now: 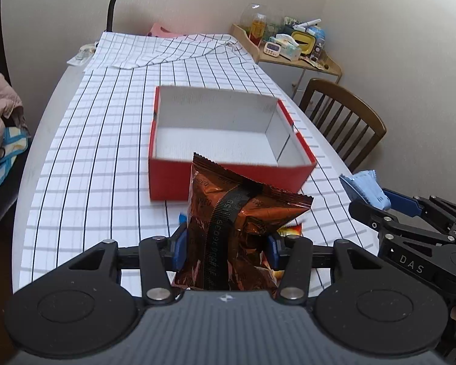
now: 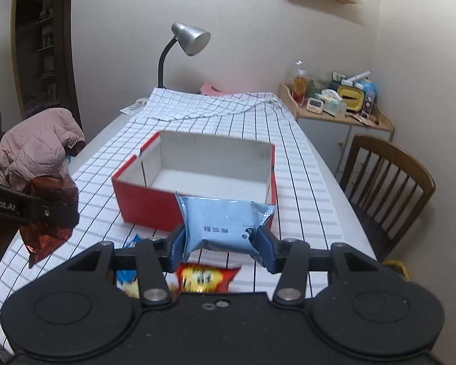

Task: Organize snacks
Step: 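Lift the brown-orange wrapper with the left tool while the right tool carries the blue packet over the box, then open the left tool to drop the wrapper while the right tool releases the blue packet into the box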

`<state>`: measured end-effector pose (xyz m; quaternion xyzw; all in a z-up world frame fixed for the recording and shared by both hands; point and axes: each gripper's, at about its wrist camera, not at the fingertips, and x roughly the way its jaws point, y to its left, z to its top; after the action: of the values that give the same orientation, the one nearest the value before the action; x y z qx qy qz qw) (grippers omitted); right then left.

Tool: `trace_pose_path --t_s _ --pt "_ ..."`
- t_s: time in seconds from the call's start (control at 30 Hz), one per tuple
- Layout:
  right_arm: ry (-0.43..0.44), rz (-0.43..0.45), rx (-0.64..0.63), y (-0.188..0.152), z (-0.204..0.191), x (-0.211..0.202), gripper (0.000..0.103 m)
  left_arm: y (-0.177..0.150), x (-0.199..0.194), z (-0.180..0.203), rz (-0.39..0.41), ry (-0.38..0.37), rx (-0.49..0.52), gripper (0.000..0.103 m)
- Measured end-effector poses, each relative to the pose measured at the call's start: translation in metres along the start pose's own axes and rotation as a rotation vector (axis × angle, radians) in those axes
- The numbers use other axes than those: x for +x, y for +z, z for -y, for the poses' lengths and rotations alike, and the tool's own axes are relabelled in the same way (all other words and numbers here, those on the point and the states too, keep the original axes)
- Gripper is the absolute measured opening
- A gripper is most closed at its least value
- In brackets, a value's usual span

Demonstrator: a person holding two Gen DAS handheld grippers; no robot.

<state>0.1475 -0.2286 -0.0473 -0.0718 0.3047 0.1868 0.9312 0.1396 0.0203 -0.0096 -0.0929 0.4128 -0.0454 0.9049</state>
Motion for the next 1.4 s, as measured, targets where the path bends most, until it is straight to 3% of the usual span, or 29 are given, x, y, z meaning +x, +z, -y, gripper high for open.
trace_pose_path --t_s 0.4,0.8,1.4 --pt "0.032 -0.028 -0.055 0.047 0.017 0.076 0.048 0.083 0.071 0.012 -0.02 0.071 0.004 0.048" --pt "0.077 -0.126 -0.123 0.068 0.017 0.166 0.048 0.134 0.161 -0.005 -0.091 0.148 -0.016 0.048" --pt "0.161 -0.304 -0.229 0.048 0.003 0.247 0.049 0.131 0.263 -0.02 -0.287 0.239 0.007 0.048"
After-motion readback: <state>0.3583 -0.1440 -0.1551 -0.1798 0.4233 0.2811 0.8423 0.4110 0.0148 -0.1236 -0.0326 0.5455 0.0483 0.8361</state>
